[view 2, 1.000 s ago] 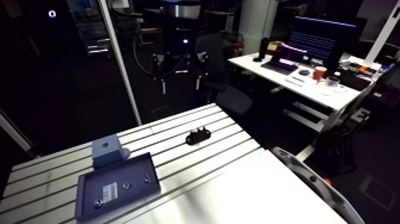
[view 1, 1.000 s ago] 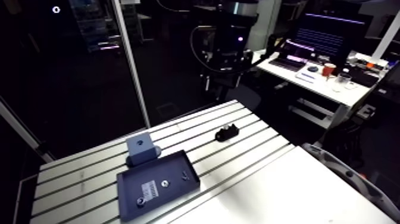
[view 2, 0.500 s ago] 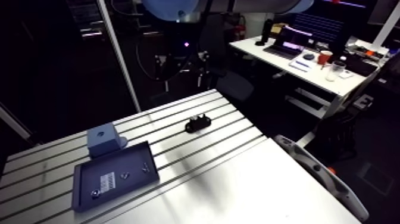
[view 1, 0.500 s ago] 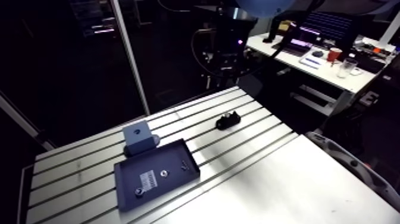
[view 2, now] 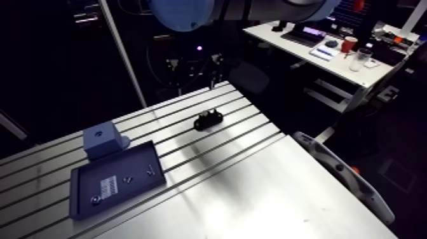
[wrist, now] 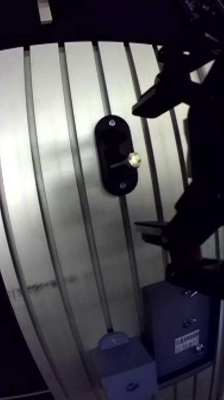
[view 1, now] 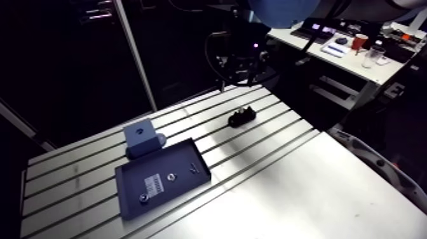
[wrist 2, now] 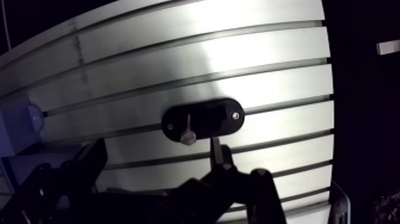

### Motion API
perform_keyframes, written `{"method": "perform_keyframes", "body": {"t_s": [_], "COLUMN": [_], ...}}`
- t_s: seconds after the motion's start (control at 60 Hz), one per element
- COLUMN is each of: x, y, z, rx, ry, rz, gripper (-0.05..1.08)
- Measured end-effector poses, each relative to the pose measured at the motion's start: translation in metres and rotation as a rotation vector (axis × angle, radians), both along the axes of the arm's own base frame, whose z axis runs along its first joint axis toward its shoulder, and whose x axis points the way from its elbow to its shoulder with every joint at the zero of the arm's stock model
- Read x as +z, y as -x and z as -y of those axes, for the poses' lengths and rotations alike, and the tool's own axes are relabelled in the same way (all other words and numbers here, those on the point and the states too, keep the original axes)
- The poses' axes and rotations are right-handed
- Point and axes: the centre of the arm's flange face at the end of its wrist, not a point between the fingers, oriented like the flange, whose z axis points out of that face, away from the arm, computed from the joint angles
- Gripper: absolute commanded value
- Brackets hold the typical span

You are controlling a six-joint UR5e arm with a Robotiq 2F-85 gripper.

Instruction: Pick up the M10 bolt and insert it into the hex recess until seated.

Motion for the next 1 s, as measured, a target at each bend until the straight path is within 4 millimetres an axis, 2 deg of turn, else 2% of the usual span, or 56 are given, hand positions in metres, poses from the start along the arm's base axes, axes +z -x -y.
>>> {"method": "perform_keyframes", "body": {"t_s": [0.317, 0.783, 0.867, 1.0], "x": [-0.018, -0.039, -0.042, -0.047], "y": [0.000, -0.004, -0.005, -0.008], "z": [-0.010, -0.010, -0.011, -0.014], "rx": [0.001, 0.007, 0.011, 0.015], "ry": [0.002, 0.002, 0.002, 0.004], "rz": [0.006, 0.019, 0.019, 0.022], "gripper": [0.17, 0.26, 0.31, 0.31]}}
